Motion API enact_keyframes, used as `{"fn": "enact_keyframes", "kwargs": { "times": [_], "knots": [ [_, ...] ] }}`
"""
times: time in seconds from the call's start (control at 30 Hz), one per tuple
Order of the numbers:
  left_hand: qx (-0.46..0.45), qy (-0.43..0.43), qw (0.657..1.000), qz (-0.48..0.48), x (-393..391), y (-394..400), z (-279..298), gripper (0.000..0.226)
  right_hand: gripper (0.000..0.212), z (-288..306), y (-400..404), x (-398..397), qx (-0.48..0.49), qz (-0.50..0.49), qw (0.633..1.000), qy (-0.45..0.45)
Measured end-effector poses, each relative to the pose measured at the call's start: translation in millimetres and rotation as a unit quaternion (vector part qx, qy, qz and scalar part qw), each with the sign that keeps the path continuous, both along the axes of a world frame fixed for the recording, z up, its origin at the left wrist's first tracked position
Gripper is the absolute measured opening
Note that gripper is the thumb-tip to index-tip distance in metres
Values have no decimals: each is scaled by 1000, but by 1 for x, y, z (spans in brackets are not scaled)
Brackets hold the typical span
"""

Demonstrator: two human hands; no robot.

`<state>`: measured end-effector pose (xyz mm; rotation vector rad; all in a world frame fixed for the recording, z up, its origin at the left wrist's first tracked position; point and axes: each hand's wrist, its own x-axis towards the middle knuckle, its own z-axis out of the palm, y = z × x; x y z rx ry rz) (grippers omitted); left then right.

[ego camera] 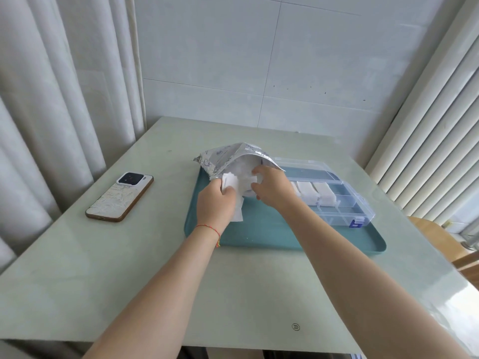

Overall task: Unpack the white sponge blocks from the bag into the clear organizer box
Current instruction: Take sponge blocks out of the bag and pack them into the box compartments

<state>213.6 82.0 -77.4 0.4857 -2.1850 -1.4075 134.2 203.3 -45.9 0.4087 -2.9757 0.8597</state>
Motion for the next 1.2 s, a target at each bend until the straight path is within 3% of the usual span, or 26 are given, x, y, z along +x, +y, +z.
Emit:
{"fn": "enact_keyframes", "kwargs": {
  "times": [0.13, 0.23, 0.37, 0.47, 0.57, 0.63, 0.7, 1.0, 1.2],
  "knots": [
    [8, 0, 1000, -5, 1, 0, 0, 28, 17, -1, -1, -2, 22, -11, 999, 41],
    [19, 2, 1000, -4, 2, 0, 1, 31, 11, 6, 1, 2, -41, -17, 998, 44],
    [56, -1, 998, -19, 1, -1, 0, 26, 6, 21, 16, 8, -143, -10, 989, -23],
    [132, -5, 991, -36, 2, 3, 2, 15, 13, 32, 32, 14, -233, -23, 968, -93],
    [242, -14, 969, -54, 1, 10, 8, 22, 21, 41, 49, 20, -320, -16, 933, -166],
    [306, -19, 948, -83, -3, 17, 15, 8, 20, 45, 61, 22, -366, 19, 907, -206],
    [338, -29, 934, -109, -9, 24, 21, 14, 16, 46, 70, 23, -388, 43, 893, -225],
    [370, -41, 908, -195, -29, 49, 30, 31, 10, 29, 70, 23, -323, 51, 925, -193],
    [309, -38, 931, -190, -27, 49, 13, 19, 25, 19, 67, 28, -240, 17, 963, -118]
  ]
}}
